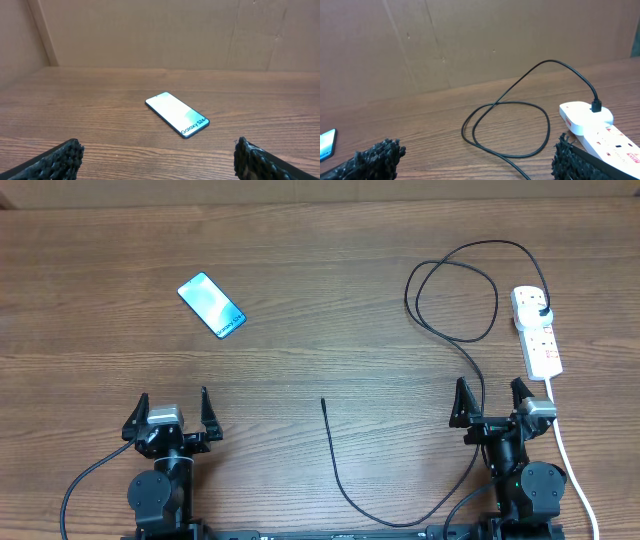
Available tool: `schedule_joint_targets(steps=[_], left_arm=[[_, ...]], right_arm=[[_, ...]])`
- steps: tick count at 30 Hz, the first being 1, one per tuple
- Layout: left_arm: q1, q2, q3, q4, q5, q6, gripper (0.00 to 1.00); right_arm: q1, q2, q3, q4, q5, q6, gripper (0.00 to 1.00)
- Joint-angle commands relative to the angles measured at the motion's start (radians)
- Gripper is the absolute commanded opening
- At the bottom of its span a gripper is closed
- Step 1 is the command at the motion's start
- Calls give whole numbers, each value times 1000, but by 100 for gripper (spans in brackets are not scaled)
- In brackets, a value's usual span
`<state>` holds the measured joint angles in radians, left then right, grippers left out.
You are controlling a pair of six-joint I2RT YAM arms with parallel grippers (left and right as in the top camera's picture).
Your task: Plug charger to phone and switch on socket
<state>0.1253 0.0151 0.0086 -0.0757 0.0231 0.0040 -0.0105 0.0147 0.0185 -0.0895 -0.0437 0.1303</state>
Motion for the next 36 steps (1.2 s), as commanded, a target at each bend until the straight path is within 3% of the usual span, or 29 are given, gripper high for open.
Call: schedule_joint_targets(steps=[1,36], left_arm=[[3,-10,-4,-1,-3,24,100],[3,-10,10,-9,31,15,100]], right_arm=[[0,-11,-11,6,13,-3,100],[0,-11,-11,6,13,-3,100]])
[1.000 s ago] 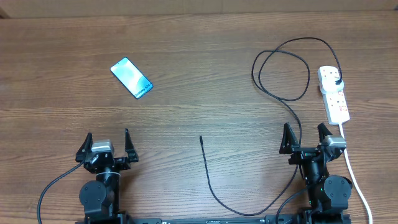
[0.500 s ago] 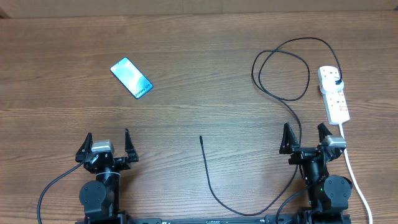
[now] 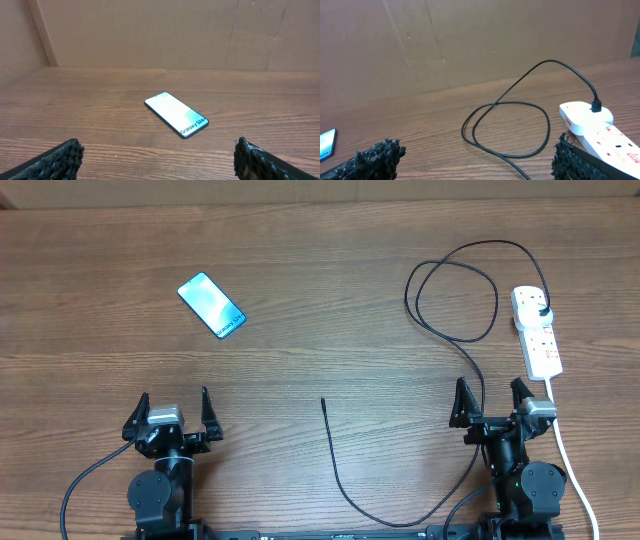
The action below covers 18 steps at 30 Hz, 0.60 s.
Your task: Plug charger to phone and switch on socket
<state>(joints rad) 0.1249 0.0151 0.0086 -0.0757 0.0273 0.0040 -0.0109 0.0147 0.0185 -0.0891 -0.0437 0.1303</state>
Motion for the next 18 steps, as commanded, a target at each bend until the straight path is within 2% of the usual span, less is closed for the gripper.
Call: schedule_joint_targets(steps=[1,10,18], left_arm=[[3,-10,15,-14,26,15,100],[3,9,172,-183,14,16,100],[3,193,343,-212,14,15,100]], right_arm=[[0,-11,-11,5,13,-3,100],[0,-11,-11,5,13,-3,100],[0,-11,-11,6,13,-3,100]])
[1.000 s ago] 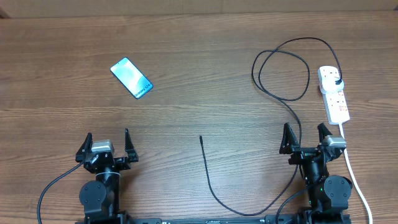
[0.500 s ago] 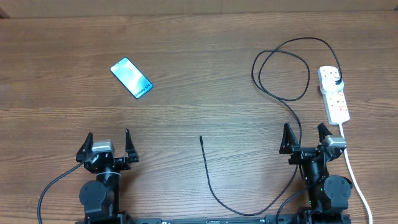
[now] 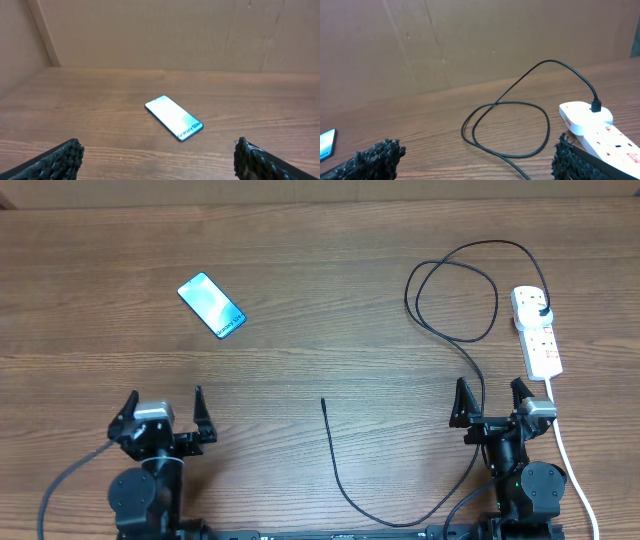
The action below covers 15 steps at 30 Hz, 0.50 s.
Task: Plug charger to phone and switch on socket
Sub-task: 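Move the left gripper forward over the Galaxy S24 phone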
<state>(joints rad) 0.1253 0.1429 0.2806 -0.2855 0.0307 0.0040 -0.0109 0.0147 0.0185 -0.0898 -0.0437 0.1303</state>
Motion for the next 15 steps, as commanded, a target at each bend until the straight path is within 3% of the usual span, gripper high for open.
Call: schedule_joint_targets(steps=[1,7,15], left_arm=[[3,105,100,-2,11,15,100],[3,366,295,-38,11,-29,100],[3,745,645,-260,75,-48,100]], right_arm=[[0,-11,-11,6,13,-3,100],[0,-11,-11,6,13,-3,100],[0,-11,-11,6,13,-3,100]])
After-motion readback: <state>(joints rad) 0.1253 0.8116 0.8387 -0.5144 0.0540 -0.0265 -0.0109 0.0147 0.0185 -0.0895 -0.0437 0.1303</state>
